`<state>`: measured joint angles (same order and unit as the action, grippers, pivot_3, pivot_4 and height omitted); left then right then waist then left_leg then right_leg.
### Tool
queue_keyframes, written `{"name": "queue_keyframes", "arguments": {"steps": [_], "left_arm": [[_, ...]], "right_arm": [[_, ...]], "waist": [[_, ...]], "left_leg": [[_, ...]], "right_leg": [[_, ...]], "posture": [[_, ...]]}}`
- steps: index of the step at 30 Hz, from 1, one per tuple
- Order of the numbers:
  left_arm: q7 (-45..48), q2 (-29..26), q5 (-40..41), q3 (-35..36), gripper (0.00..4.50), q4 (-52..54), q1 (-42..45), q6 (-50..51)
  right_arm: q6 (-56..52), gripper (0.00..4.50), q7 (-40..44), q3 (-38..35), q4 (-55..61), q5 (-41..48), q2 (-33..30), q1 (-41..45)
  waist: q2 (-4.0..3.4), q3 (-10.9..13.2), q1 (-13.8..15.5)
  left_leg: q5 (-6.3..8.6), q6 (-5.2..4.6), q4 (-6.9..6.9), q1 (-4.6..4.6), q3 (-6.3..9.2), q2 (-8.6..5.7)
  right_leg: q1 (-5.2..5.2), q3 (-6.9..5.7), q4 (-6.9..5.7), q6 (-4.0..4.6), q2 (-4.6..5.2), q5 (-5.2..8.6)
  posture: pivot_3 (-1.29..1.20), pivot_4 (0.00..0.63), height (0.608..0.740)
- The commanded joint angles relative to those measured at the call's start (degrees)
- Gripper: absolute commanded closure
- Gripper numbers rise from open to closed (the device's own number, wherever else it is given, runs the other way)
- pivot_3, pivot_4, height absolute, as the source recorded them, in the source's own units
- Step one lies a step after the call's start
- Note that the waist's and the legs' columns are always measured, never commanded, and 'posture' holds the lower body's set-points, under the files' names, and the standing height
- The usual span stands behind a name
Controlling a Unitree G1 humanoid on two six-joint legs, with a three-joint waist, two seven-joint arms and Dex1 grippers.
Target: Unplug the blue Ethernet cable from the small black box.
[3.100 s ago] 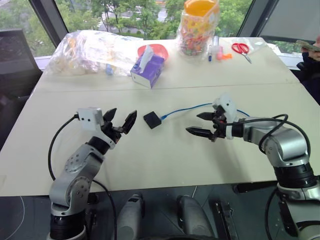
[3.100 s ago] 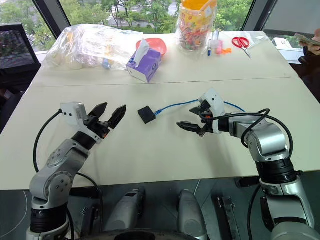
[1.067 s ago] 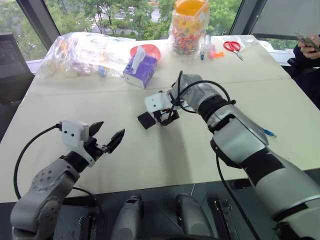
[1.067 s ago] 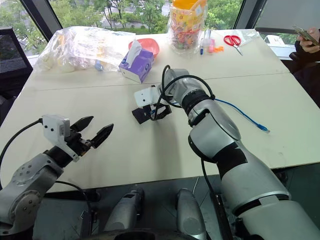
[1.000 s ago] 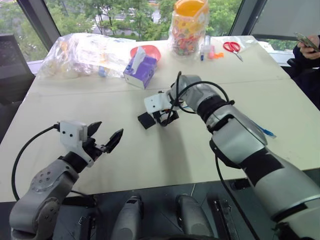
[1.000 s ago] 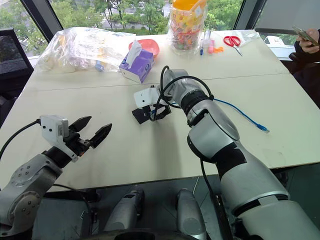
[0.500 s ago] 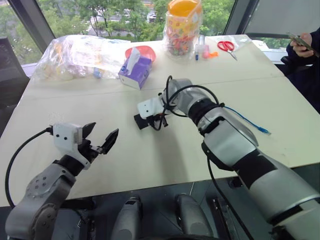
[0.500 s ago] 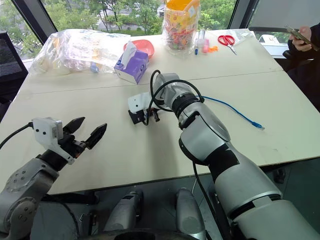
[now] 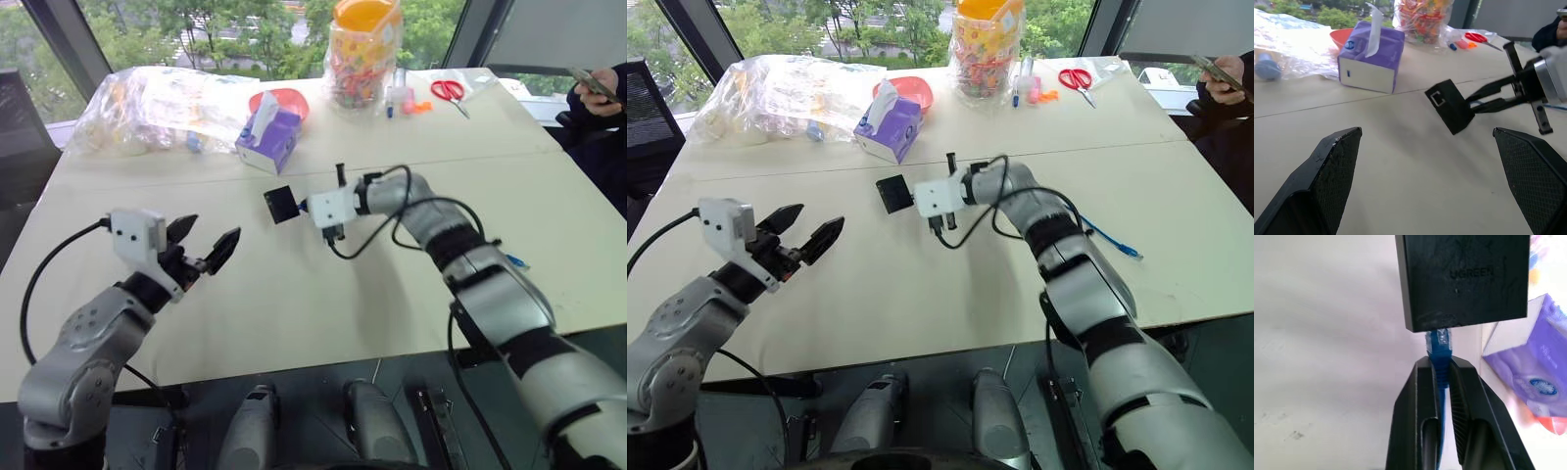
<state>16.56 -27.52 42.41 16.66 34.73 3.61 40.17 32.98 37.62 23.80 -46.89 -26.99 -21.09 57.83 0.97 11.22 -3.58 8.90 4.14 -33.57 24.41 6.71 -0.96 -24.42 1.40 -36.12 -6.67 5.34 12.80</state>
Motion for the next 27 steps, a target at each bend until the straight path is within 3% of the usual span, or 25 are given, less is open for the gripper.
{"name": "queue_keyframes", "arguments": {"steps": [1, 7, 18, 21, 25, 27], "left_arm": [[1.6, -0.4, 2.3, -0.6, 0.0, -1.7, 4.1, 0.9], [5.2, -2.0, 5.0, -1.8, 0.0, -4.7, 8.7, 3.1], [11.9, -4.7, 9.1, -2.5, 0.0, -7.5, 10.4, 5.8], [12.5, -4.6, 8.6, -3.2, 0.83, -8.4, 11.6, 5.4], [12.5, -4.1, 7.6, -4.8, 2.43, -9.6, 13.1, 5.5], [12.4, -3.8, 7.0, -5.7, 2.43, -10.2, 13.7, 5.3]], "right_arm": [[1.7, 4.44, -10.5, -2.5, 14.7, -3.2, -1.1, -5.3], [-2.3, 4.44, -17.4, -2.5, 23.5, -8.1, -2.3, -10.5], [-4.9, 4.44, -18.5, -1.8, 29.4, -9.7, -3.4, -13.1], [-4.6, 4.5, -18.7, -1.6, 30.8, -10.0, -3.7, -13.7], [-4.5, 4.5, -19.4, -1.7, 32.8, -10.6, -4.1, -14.7], [-4.3, 4.5, -19.4, -1.6, 33.6, -10.7, -4.5, -15.2]], "waist": [[0.0, 0.0, -0.2], [0.01, 0.0, -0.1], [0.02, 0.0, 1.0], [0.03, 0.0, 1.2], [0.03, 0.0, 1.2], [0.03, 0.0, 1.2]], "left_leg": [[0.0, 0.0, 0.0, -0.01, -0.01, 0.0], [-0.02, 0.02, -0.06, -0.04, -0.03, 0.0], [-0.02, 0.02, -0.13, -0.03, -0.02, 0.0], [-0.02, 0.03, -0.16, -0.03, -0.02, 0.0], [-0.02, 0.03, -0.2, -0.02, -0.02, -0.01], [-0.02, 0.03, -0.19, -0.02, -0.02, -0.01]], "right_leg": [[0.0, 0.02, 0.0, 0.0, 0.0, 0.0], [0.02, 0.05, -0.03, 0.02, 0.0, -0.01], [0.08, 0.05, 0.03, 0.03, 0.01, -0.01], [0.09, 0.05, 0.03, 0.03, 0.01, -0.01], [0.12, 0.05, 0.05, 0.03, 0.02, -0.01], [0.12, 0.05, 0.05, 0.03, 0.01, -0.01]], "posture": [[0.0, 0.15, 0.728], [0.0, 0.15, 0.728], [0.0, 0.15, 0.728], [0.0, 0.15, 0.728], [0.0, 0.15, 0.728], [0.0, 0.15, 0.728]]}}
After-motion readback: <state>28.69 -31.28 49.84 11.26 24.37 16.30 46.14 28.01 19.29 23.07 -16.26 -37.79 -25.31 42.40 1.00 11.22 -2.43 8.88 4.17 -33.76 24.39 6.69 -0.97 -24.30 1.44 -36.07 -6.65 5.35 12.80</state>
